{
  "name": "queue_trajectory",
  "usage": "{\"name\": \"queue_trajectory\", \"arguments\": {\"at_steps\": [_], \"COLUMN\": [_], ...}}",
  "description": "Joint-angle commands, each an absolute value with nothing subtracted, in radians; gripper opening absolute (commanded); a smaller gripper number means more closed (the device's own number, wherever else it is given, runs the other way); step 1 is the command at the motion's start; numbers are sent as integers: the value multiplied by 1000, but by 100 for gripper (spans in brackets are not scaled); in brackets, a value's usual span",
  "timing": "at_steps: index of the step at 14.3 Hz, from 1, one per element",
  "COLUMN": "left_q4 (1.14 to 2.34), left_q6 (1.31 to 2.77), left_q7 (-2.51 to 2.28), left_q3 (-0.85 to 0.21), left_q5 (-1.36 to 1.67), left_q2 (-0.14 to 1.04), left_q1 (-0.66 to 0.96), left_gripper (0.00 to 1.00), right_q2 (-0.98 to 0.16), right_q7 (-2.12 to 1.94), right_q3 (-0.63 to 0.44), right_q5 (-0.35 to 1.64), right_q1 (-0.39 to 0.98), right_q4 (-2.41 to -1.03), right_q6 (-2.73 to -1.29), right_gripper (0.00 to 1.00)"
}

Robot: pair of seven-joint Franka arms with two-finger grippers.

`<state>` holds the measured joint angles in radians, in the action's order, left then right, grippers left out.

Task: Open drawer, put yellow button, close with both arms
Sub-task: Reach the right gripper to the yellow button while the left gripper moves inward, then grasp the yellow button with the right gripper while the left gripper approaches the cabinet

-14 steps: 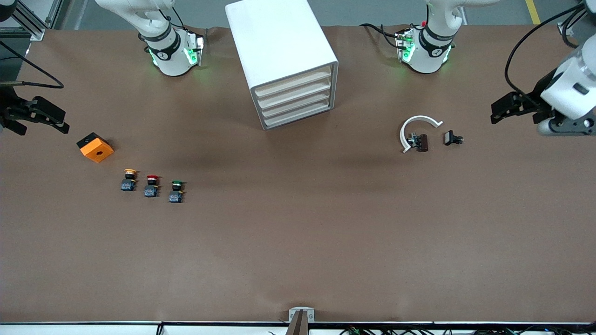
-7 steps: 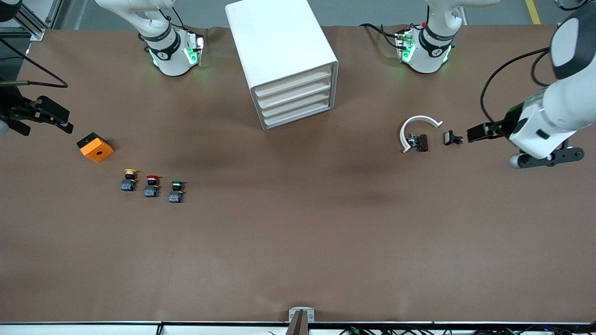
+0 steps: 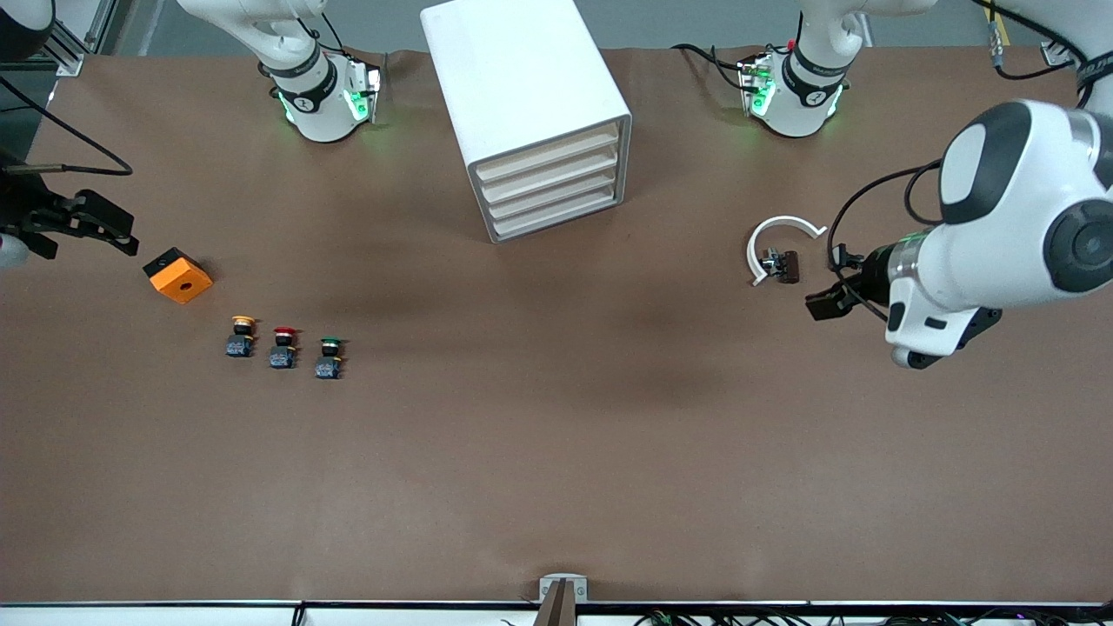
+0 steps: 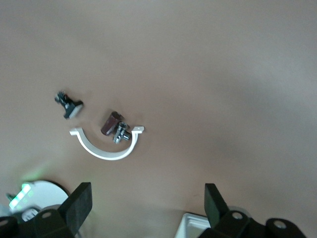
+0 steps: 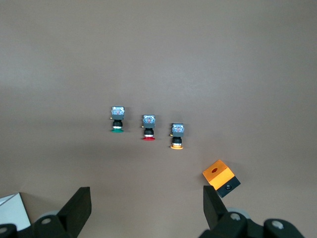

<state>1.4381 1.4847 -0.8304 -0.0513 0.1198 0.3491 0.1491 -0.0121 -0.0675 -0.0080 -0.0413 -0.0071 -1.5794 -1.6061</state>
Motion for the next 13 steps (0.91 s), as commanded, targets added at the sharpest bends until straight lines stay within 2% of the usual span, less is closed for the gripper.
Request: {"name": "queue_trajectory", "arguments": {"at_steps": [1,5,7,11,13], "left_q4": [1388,1390,1388,1390,1390], "left_q6": [1453,1453,1453,1453,1451], "left_q7": [-960,-1182,-1319,-1515,-1555], "left_q3": [-49,-48,-48,-48,-48], "left_q5": [155,238,285,362,394], "left_q2": [399,445,474,514,523], "left_q1": [149,153,163,164,161], "left_gripper": [100,100,100,100,100], "right_q2": [-38,-188,-210,-213,-231], "right_q7": [-71,-80,-80,-109,-120], "right_q3": [-6,-8,-8,-8,-8], "right_q5": [-69,-147,-150,-150,-150], "right_q1": [-9,-35,-54,-115,-146], "right_q4": [-1571,-1595,-1641,-1875,-1949], "right_q6": [-1597,-1594,-1647,-2005,-2132], "right_gripper": [100,100,100,100,100]}}
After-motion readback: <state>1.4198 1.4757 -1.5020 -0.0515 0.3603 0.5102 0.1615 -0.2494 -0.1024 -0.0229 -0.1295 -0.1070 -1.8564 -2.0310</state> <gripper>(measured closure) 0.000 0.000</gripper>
